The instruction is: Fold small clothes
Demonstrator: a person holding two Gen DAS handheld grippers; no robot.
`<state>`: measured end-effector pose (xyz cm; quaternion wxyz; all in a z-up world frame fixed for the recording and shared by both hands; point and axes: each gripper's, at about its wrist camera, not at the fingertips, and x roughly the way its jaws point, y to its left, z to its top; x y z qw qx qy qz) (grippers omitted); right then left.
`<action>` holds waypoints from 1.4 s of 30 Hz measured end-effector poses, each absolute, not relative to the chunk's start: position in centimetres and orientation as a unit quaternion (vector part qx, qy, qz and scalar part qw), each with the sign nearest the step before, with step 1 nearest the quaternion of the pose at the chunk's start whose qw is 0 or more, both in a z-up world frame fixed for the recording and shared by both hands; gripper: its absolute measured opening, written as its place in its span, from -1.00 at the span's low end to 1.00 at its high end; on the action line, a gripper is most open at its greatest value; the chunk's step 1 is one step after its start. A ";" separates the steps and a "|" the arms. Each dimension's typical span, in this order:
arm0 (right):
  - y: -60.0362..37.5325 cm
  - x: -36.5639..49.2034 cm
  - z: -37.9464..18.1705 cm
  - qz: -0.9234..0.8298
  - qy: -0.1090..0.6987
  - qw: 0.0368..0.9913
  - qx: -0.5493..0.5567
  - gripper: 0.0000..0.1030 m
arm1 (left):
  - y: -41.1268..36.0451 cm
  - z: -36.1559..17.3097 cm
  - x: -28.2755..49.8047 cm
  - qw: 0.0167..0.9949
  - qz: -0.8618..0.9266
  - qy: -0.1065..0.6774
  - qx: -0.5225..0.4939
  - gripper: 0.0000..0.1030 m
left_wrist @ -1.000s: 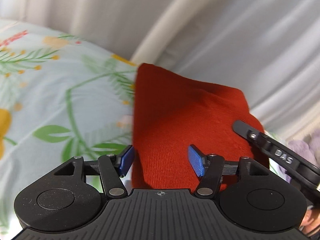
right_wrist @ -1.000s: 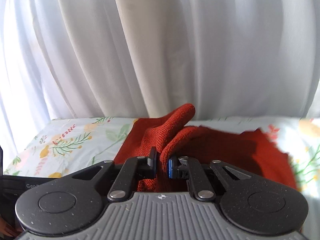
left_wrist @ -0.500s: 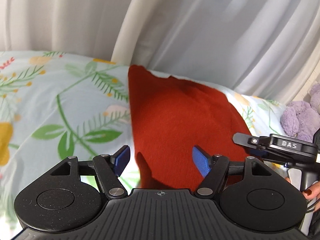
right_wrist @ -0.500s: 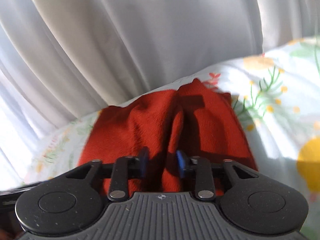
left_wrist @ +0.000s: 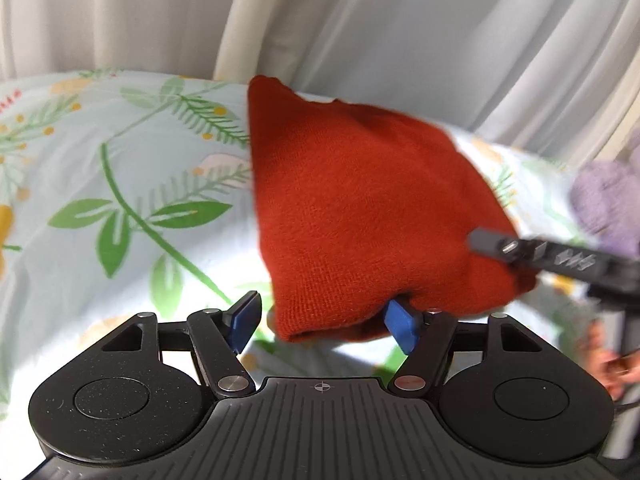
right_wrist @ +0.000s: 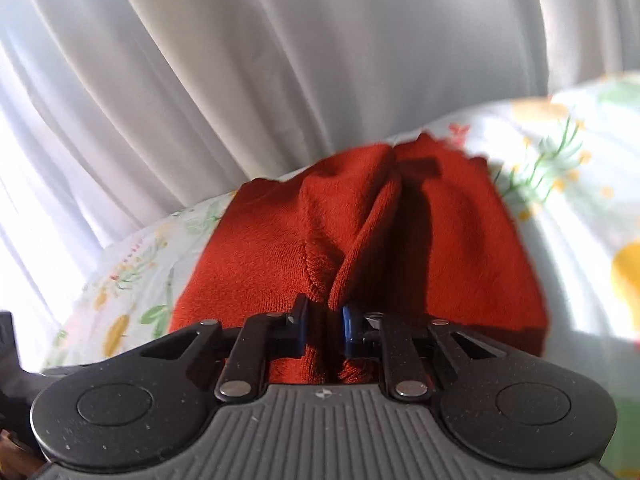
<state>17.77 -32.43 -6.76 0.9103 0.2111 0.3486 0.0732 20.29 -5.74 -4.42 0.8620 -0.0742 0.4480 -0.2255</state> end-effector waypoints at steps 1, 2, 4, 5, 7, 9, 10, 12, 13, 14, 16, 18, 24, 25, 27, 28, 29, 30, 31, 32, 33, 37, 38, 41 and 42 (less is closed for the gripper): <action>-32.7 17.9 -7.0 0.064 0.354 0.911 0.202 -0.73 | -5.5 -4.3 20.4 0.859 -0.237 0.446 -0.087 0.44; -33.0 18.0 -7.4 0.062 0.363 0.908 0.200 -0.70 | -5.4 -4.3 20.4 0.859 -0.239 0.444 -0.089 0.44; -34.2 18.5 -7.7 0.085 0.368 0.895 0.239 -0.48 | -5.7 -4.4 20.7 0.862 -0.235 0.442 -0.079 0.44; -35.0 18.9 -7.6 0.088 0.370 0.886 0.266 -0.25 | -5.9 -4.6 20.7 0.862 -0.234 0.444 -0.076 0.44; -36.2 20.6 -7.6 0.090 0.364 0.878 0.298 0.05 | -6.3 -4.9 20.8 0.860 -0.232 0.448 -0.073 0.45; -36.7 22.7 -8.0 0.097 0.367 0.869 0.318 0.11 | -6.7 -5.1 20.6 0.863 -0.230 0.446 -0.062 0.46; -36.9 23.8 -8.5 0.096 0.372 0.861 0.332 0.08 | -6.9 -5.3 20.5 0.863 -0.229 0.447 -0.055 0.46; -36.6 25.2 -8.8 0.097 0.373 0.859 0.336 -0.30 | -7.1 -5.6 20.5 0.864 -0.220 0.451 -0.045 0.47; -36.0 25.6 -8.5 0.093 0.373 0.870 0.309 -0.75 | -7.3 -5.6 20.5 0.865 -0.217 0.451 -0.037 0.48; -35.1 25.9 -7.8 0.086 0.373 0.885 0.266 -0.77 | -7.4 -5.6 20.4 0.868 -0.215 0.447 -0.029 0.48; -33.1 25.4 -5.6 0.064 0.352 0.920 0.160 -0.81 | -7.6 -5.5 20.3 0.873 -0.205 0.442 -0.022 0.49; -32.5 24.4 -3.8 0.047 0.320 0.940 0.109 -0.81 | -7.7 -5.3 20.2 0.874 -0.202 0.441 -0.024 0.49; -34.6 24.4 -3.8 -0.019 0.313 0.947 0.073 -0.81 | -7.8 -5.4 20.9 0.871 -0.180 0.454 -0.055 0.51; -35.0 24.7 -4.5 -0.021 0.330 0.941 0.076 -0.81 | -8.1 -5.5 20.9 0.872 -0.177 0.454 -0.053 0.51; -35.4 25.1 -6.1 -0.019 0.359 0.931 0.068 -0.79 | -8.6 -5.4 20.7 0.875 -0.173 0.449 -0.042 0.50; -35.5 24.7 -6.3 -0.019 0.357 0.932 0.068 -0.73 | -8.7 -5.4 20.6 0.877 -0.172 0.448 -0.039 0.50; -35.9 24.1 -5.9 -0.019 0.353 0.932 0.079 -0.63 | -8.7 -5.4 20.6 0.877 -0.171 0.448 -0.040 0.50; -36.5 23.4 -5.4 -0.016 0.351 0.931 0.098 -0.57 | -8.6 -5.5 20.7 0.876 -0.170 0.449 -0.046 0.50; -37.2 22.3 -4.9 -0.010 0.347 0.931 0.117 -0.40 | -8.6 -5.5 20.8 0.875 -0.168 0.451 -0.051 0.50; -38.0 21.1 -4.6 -0.009 0.341 0.930 0.136 -0.18 | -8.6 -5.6 20.8 0.874 -0.167 0.453 -0.056 0.50; -38.8 19.6 -4.4 -0.011 0.336 0.928 0.160 -0.08 | -8.6 -5.7 20.8 0.874 -0.164 0.454 -0.058 0.50; -40.8 13.9 -5.7 -0.004 0.357 0.894 0.269 0.02 | -9.2 -5.8 20.9 0.875 -0.156 0.455 -0.053 0.47; -40.7 12.8 -6.1 0.003 0.361 0.886 0.290 0.02 | -9.4 -5.8 21.0 0.875 -0.154 0.456 -0.051 0.47; -40.1 12.0 -7.7 0.034 0.348 0.868 0.352 0.02 | -10.0 -6.0 21.4 0.878 -0.143 0.454 -0.045 0.46; -39.8 12.4 -8.1 0.038 0.346 0.865 0.362 0.01 | -10.1 -6.0 21.5 0.879 -0.139 0.454 -0.044 0.45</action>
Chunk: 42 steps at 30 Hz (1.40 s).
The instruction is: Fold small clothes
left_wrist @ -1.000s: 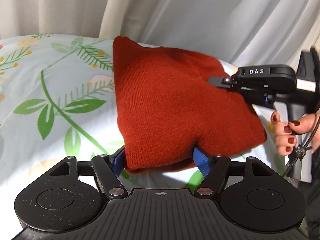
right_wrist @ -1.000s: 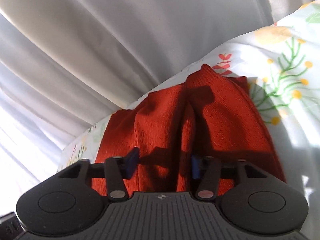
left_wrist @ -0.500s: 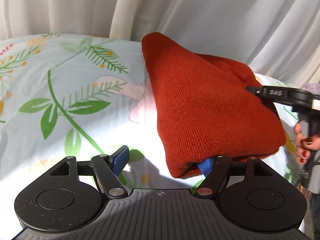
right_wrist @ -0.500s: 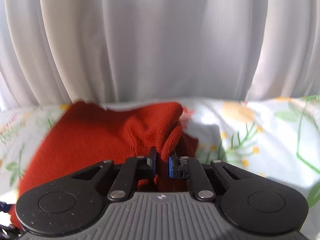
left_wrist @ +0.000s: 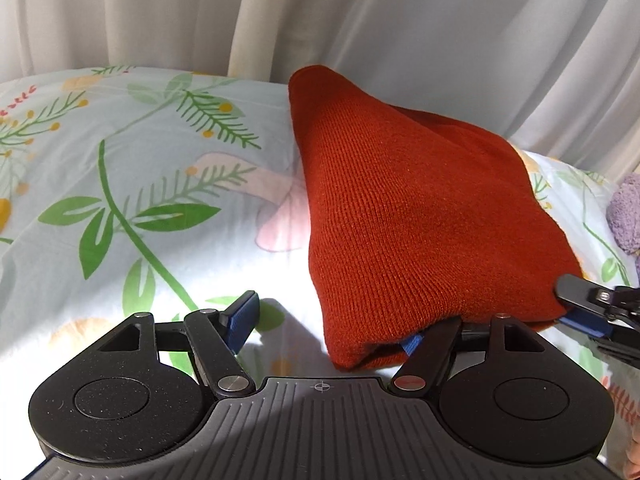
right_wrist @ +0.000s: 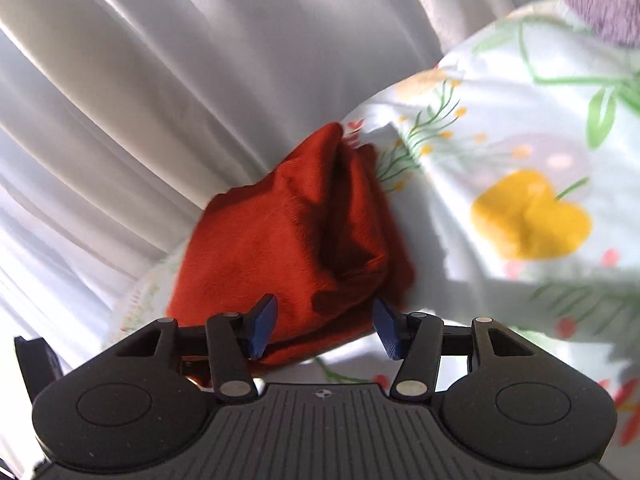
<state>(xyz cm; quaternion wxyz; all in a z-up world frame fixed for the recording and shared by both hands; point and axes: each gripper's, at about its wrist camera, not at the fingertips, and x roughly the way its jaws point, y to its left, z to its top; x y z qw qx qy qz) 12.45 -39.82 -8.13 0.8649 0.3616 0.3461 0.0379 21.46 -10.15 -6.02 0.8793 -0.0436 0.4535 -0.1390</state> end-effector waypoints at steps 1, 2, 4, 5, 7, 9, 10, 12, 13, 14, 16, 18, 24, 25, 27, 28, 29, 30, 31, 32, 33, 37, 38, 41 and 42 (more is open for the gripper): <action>-39.5 13.0 -8.5 0.034 0.345 0.863 0.368 -0.06 | -10.3 -6.1 21.6 0.880 -0.136 0.453 -0.044 0.44; -39.1 13.6 -8.8 0.028 0.343 0.864 0.368 -0.44 | -10.4 -6.1 21.6 0.881 -0.135 0.452 -0.041 0.41; -38.5 14.5 -9.1 0.006 0.346 0.865 0.362 -0.68 | -10.7 -5.7 21.6 0.882 -0.139 0.449 -0.032 0.10; -38.4 14.5 -9.0 -0.002 0.344 0.864 0.366 -0.72 | -10.7 -5.4 21.6 0.884 -0.137 0.446 -0.030 0.02; -39.1 13.8 -8.7 0.021 0.312 0.851 0.423 -0.80 | -10.3 -4.8 21.7 0.888 -0.126 0.441 -0.034 -0.09; -40.6 13.0 -8.9 0.058 0.276 0.817 0.503 -0.81 | -10.2 -4.6 21.6 0.893 -0.115 0.435 -0.022 -0.01; -41.0 12.9 -9.1 0.056 0.275 0.811 0.513 -0.81 | -10.4 -4.7 21.6 0.892 -0.115 0.437 -0.010 0.01; -40.3 13.3 -9.1 0.019 0.312 0.834 0.454 -0.81 | -10.5 -4.8 21.3 0.892 -0.112 0.438 0.006 0.01; -39.4 13.6 -9.2 0.001 0.338 0.847 0.410 -0.81 | -10.5 -4.5 21.1 0.895 -0.110 0.432 0.013 0.01; -38.6 13.8 -9.2 -0.006 0.348 0.857 0.380 -0.82 | -10.5 -4.2 21.0 0.897 -0.107 0.428 0.017 0.01; -37.6 13.4 -7.9 0.000 0.332 0.877 0.348 -0.82 | -10.4 -3.6 20.9 0.901 -0.101 0.420 0.022 0.07; -37.6 13.0 -7.0 0.010 0.312 0.885 0.344 -0.82 | -10.8 -3.7 20.8 0.901 -0.100 0.421 0.038 0.24; -38.0 13.3 -8.2 -0.011 0.362 0.883 0.299 -0.80 | -8.9 -3.8 20.6 0.863 -0.140 0.485 0.033 0.40; -38.4 13.0 -7.8 -0.013 0.365 0.882 0.296 -0.70 | -7.8 -3.1 20.7 0.859 -0.144 0.491 0.013 0.41; -39.2 12.2 -6.9 -0.033 0.367 0.885 0.284 -0.45 | -6.4 -1.5 20.9 0.863 -0.140 0.485 -0.010 0.41; -39.4 11.8 -6.3 -0.049 0.363 0.891 0.267 -0.44 | -6.0 -0.7 20.9 0.871 -0.130 0.473 -0.013 0.40; -39.5 11.8 -5.7 -0.071 0.358 0.898 0.245 -0.43 | -5.7 0.0 21.1 0.883 -0.113 0.455 -0.016 0.42; -39.5 11.8 -5.1 -0.093 0.350 0.905 0.224 -0.43 | -5.7 0.5 21.6 0.893 -0.096 0.440 -0.021 0.46; -39.5 11.9 -4.6 -0.101 0.336 0.911 0.215 -0.39 | -5.9 0.6 22.3 0.898 -0.082 0.431 -0.028 0.46; -39.3 12.4 -4.2 -0.088 0.322 0.917 0.218 -0.39 | -6.3 0.6 23.1 0.901 -0.073 0.427 -0.038 0.46; -38.9 13.2 -4.0 -0.061 0.316 0.919 0.227 -0.39 | -6.9 0.4 24.1 0.903 -0.069 0.421 -0.049 0.49; -34.3 18.9 -4.1 0.055 0.325 0.916 0.228 -0.40 | -10.9 -1.2 28.0 0.915 -0.020 0.401 -0.043 0.50; -33.1 21.1 -4.4 0.064 0.332 0.915 0.218 -0.40 | -11.9 -1.6 29.0 0.919 -0.013 0.393 -0.042 0.50; -30.9 25.9 -5.4 0.054 0.329 0.927 0.172 -0.45 | -14.5 -2.8 31.4 0.935 0.012 0.352 -0.036 0.55; -30.7 27.0 -5.6 0.035 0.328 0.932 0.152 -0.49 | -15.2 -3.3 32.1 0.940 0.015 0.339 -0.029 0.56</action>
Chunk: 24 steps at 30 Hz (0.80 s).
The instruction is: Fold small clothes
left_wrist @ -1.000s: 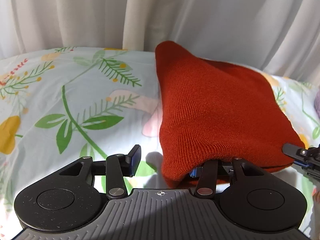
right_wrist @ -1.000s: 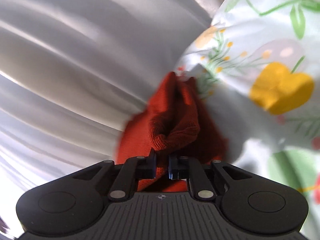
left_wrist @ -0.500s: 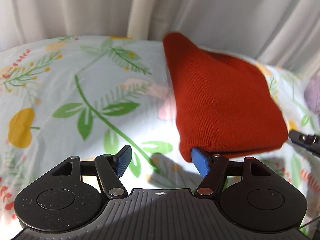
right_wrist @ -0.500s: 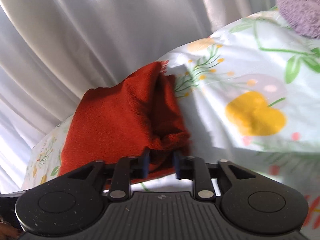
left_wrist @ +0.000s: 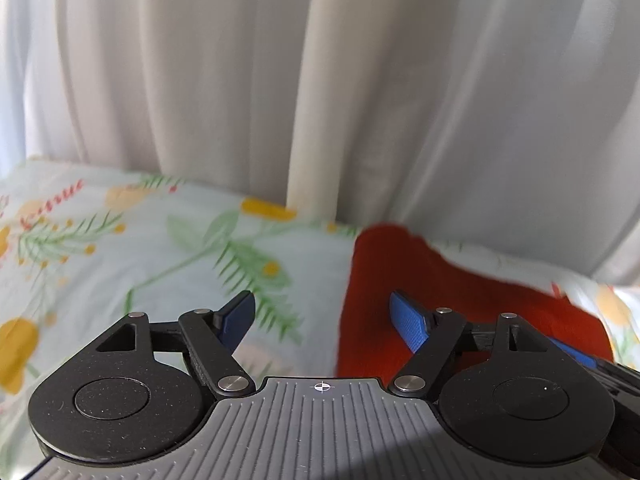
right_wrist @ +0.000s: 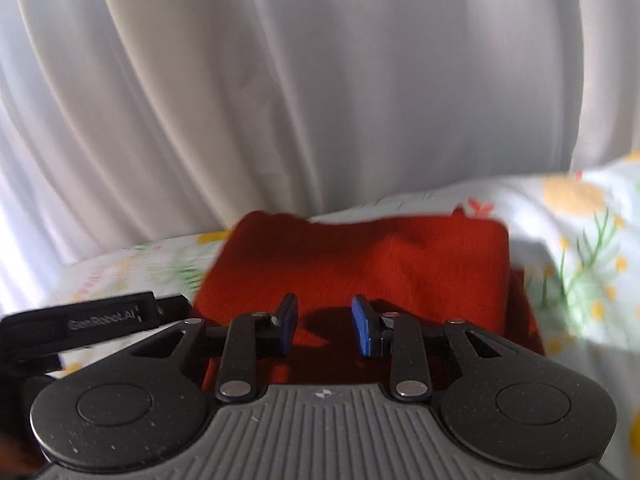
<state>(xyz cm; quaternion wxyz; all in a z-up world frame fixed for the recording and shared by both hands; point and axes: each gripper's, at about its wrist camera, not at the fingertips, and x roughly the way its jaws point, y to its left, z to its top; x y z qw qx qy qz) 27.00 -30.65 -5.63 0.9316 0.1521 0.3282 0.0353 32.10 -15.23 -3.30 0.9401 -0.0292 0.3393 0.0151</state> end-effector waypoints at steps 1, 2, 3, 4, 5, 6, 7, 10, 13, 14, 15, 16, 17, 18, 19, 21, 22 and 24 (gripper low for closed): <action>-30.8 27.9 -5.9 0.019 0.326 0.935 0.138 -0.50 | -15.8 -3.7 32.8 0.941 0.012 0.338 -0.025 0.60; -31.3 28.6 -6.2 0.007 0.326 0.936 0.132 -0.58 | -16.1 -4.1 33.3 0.940 0.006 0.340 -0.026 0.63; -31.9 29.2 -6.6 -0.001 0.328 0.936 0.130 -0.74 | -16.3 -4.6 33.7 0.938 0.008 0.345 -0.028 0.69; -32.6 29.5 -7.0 -0.009 0.327 0.936 0.128 -0.96 | -16.4 -5.1 34.0 0.937 0.012 0.349 -0.030 0.73; -33.2 29.3 -7.4 -0.019 0.317 0.940 0.122 -1.00 | -16.4 -5.6 34.1 0.937 0.012 0.348 -0.034 0.76; -33.9 28.9 -7.9 -0.040 0.307 0.944 0.114 -1.00 | -16.5 -6.0 34.0 0.938 0.013 0.346 -0.036 0.76; -34.9 28.4 -8.2 -0.061 0.301 0.944 0.123 -1.00 | -16.6 -6.1 33.9 0.939 0.016 0.342 -0.033 0.76; -38.0 27.5 -9.2 -0.054 0.285 0.935 0.203 -1.00 | -16.8 -6.4 34.1 0.940 0.016 0.339 -0.026 0.78; -37.8 27.6 -9.3 -0.053 0.286 0.937 0.194 -1.00 | -15.9 -6.3 34.7 0.932 0.007 0.358 -0.054 0.79; -37.6 27.7 -9.1 -0.054 0.289 0.938 0.186 -1.00 | -15.8 -6.2 34.9 0.929 0.006 0.365 -0.059 0.79; -37.3 27.8 -8.8 -0.057 0.295 0.937 0.176 -1.00 | -15.7 -6.0 35.1 0.926 0.009 0.372 -0.060 0.80; -36.9 28.1 -8.2 -0.062 0.305 0.936 0.163 -1.00 | -15.7 -5.7 35.3 0.925 0.008 0.375 -0.057 0.80; -36.3 28.5 -7.7 -0.064 0.315 0.935 0.149 -1.00 | -15.9 -5.4 35.5 0.926 0.003 0.374 -0.054 0.80; -35.7 28.8 -7.1 -0.062 0.322 0.934 0.140 -0.94 | -16.1 -5.2 35.9 0.927 0.000 0.372 -0.050 0.80; -34.9 29.9 -6.9 -0.058 0.329 0.933 0.132 -0.82 | -16.5 -5.0 36.3 0.928 0.001 0.371 -0.042 0.80; -33.8 31.3 -6.5 -0.052 0.345 0.931 0.110 -0.75 | -17.2 -4.8 37.1 0.929 -0.001 0.369 -0.030 0.81; -33.3 32.1 -6.5 -0.053 0.354 0.929 0.095 -0.75 | -17.6 -4.9 37.5 0.929 -0.004 0.369 -0.023 0.81; -32.9 33.1 -6.6 -0.057 0.360 0.928 0.077 -0.73 | -18.0 -5.4 38.3 0.926 -0.004 0.378 -0.013 0.81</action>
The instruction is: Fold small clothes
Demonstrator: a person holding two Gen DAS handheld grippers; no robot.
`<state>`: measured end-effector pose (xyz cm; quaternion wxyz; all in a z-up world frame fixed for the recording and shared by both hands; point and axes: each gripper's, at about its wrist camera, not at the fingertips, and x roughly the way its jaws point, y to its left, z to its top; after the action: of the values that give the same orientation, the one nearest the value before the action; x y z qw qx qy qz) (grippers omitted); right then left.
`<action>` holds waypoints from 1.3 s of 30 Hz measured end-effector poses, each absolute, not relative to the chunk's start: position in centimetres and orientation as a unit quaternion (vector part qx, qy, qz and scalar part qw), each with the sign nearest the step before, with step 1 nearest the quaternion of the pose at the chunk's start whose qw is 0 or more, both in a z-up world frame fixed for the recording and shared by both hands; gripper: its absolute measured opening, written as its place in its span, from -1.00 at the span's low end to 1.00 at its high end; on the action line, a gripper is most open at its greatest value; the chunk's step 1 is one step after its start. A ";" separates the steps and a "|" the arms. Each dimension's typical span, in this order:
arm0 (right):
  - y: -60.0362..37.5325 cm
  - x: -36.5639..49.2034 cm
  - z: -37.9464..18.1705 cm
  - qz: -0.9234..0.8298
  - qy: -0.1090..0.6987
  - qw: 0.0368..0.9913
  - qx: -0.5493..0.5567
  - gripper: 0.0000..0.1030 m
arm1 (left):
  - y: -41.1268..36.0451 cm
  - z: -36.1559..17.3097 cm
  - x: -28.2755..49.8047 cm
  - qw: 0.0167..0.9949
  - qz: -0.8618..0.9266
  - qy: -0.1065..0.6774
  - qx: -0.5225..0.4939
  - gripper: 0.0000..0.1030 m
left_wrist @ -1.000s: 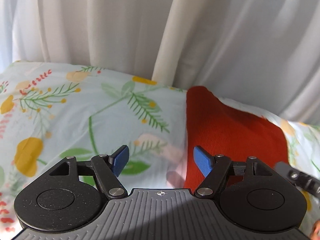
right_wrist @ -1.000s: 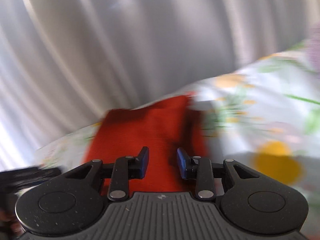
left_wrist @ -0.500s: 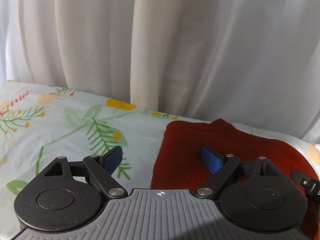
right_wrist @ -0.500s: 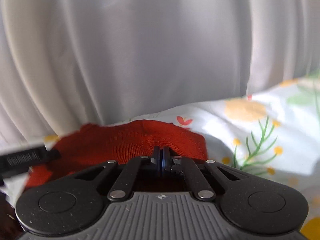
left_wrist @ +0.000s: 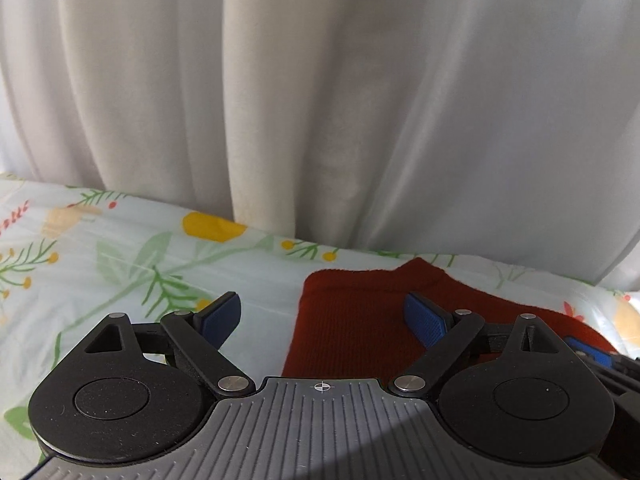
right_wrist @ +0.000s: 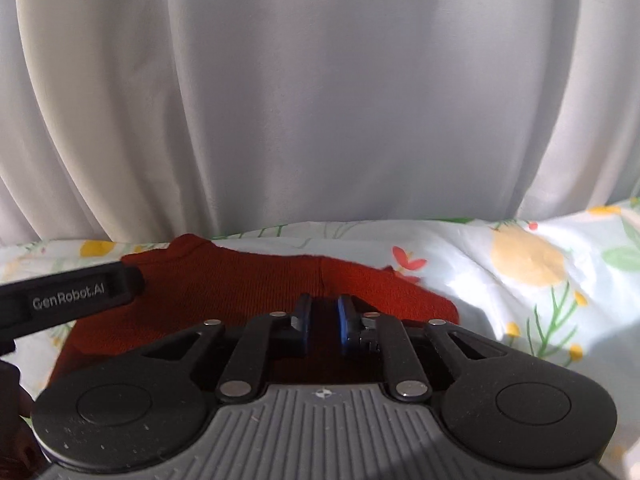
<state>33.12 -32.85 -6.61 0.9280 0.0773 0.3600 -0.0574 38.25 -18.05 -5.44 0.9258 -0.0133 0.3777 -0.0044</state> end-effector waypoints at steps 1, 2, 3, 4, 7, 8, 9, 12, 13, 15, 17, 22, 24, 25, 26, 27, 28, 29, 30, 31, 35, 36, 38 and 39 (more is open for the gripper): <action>-33.3 33.7 -7.1 -0.059 0.361 0.928 0.078 -0.71 | -18.3 -5.7 38.7 0.922 -0.004 0.386 -0.012 0.81; -33.6 33.8 -7.4 -0.060 0.358 0.928 0.084 -0.69 | -18.4 -6.0 39.0 0.919 -0.004 0.394 -0.012 0.81; -33.9 33.8 -7.7 -0.059 0.352 0.930 0.088 -0.68 | -18.5 -6.2 39.1 0.918 -0.004 0.397 -0.014 0.81; -34.1 33.7 -8.0 -0.058 0.345 0.932 0.089 -0.66 | -18.4 -6.5 39.1 0.917 -0.006 0.399 -0.017 0.81; -34.7 33.3 -8.4 -0.051 0.328 0.937 0.105 -0.64 | -17.8 -7.0 39.7 0.911 -0.009 0.411 -0.042 0.84; -35.1 33.1 -8.6 -0.049 0.323 0.938 0.117 -0.64 | -17.5 -7.1 39.7 0.909 -0.008 0.412 -0.053 0.85; -35.3 32.9 -8.6 -0.048 0.319 0.938 0.125 -0.64 | -17.2 -7.3 39.7 0.909 -0.010 0.412 -0.065 0.85; -35.7 32.7 -8.6 -0.044 0.314 0.938 0.144 -0.64 | -16.3 -7.5 39.8 0.905 -0.012 0.415 -0.093 0.86; -35.6 32.7 -8.6 -0.044 0.314 0.938 0.142 -0.64 | -16.2 -7.4 39.7 0.905 -0.014 0.414 -0.098 0.86; -35.6 32.5 -8.4 -0.043 0.313 0.938 0.143 -0.63 | -14.9 -7.3 39.3 0.900 -0.034 0.417 -0.124 0.85; -36.7 31.6 -8.1 -0.031 0.308 0.933 0.184 -0.57 | -12.8 -6.8 38.6 0.886 -0.071 0.433 -0.152 0.85; -42.3 24.3 -6.7 0.012 0.302 0.912 0.276 -0.29 | -7.4 -5.3 34.8 0.839 -0.212 0.449 -0.225 0.85; -44.8 22.3 -6.8 0.012 0.327 0.893 0.309 0.25 | -6.4 -5.4 33.8 0.817 -0.254 0.457 -0.243 0.85; -46.0 21.7 -7.2 0.024 0.339 0.877 0.338 0.25 | -6.3 -5.7 33.6 0.807 -0.265 0.466 -0.248 0.85; -47.0 21.5 -7.7 0.045 0.357 0.857 0.368 0.25 | -6.4 -6.1 33.6 0.799 -0.269 0.476 -0.250 0.85; -47.7 21.4 -8.3 0.064 0.374 0.837 0.395 0.25 | -6.5 -6.5 33.6 0.793 -0.269 0.485 -0.253 0.83; -48.2 21.4 -8.8 0.076 0.383 0.822 0.414 0.24 | -6.7 -6.9 33.7 0.787 -0.266 0.494 -0.256 0.81; -48.5 21.4 -9.1 0.077 0.388 0.815 0.424 0.24 | -6.9 -7.2 33.9 0.779 -0.267 0.502 -0.263 0.81; -48.5 21.6 -9.2 0.076 0.391 0.812 0.426 0.24 | -7.0 -7.5 34.0 0.772 -0.269 0.508 -0.271 0.76; -48.5 21.9 -9.3 0.080 0.393 0.809 0.429 0.24 | -6.9 -7.8 34.3 0.766 -0.267 0.512 -0.282 0.72; -48.0 23.1 -9.4 0.101 0.407 0.793 0.442 0.24 | -6.8 -8.5 34.5 0.755 -0.271 0.518 -0.297 0.68; -47.7 23.4 -9.3 0.102 0.417 0.793 0.432 0.24 | -6.7 -8.7 34.7 0.750 -0.272 0.522 -0.302 0.66; -47.3 23.7 -9.5 0.111 0.434 0.785 0.427 0.24 | -6.7 -9.1 35.1 0.744 -0.276 0.523 -0.309 0.66; -47.5 24.0 -9.7 0.119 0.434 0.781 0.432 0.24 | -6.7 -9.1 35.2 0.742 -0.277 0.525 -0.312 0.66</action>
<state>23.99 -47.46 -9.72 0.7814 0.4323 0.4341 0.1186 35.21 -6.68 -9.13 0.7419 -0.3118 0.5252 -0.2766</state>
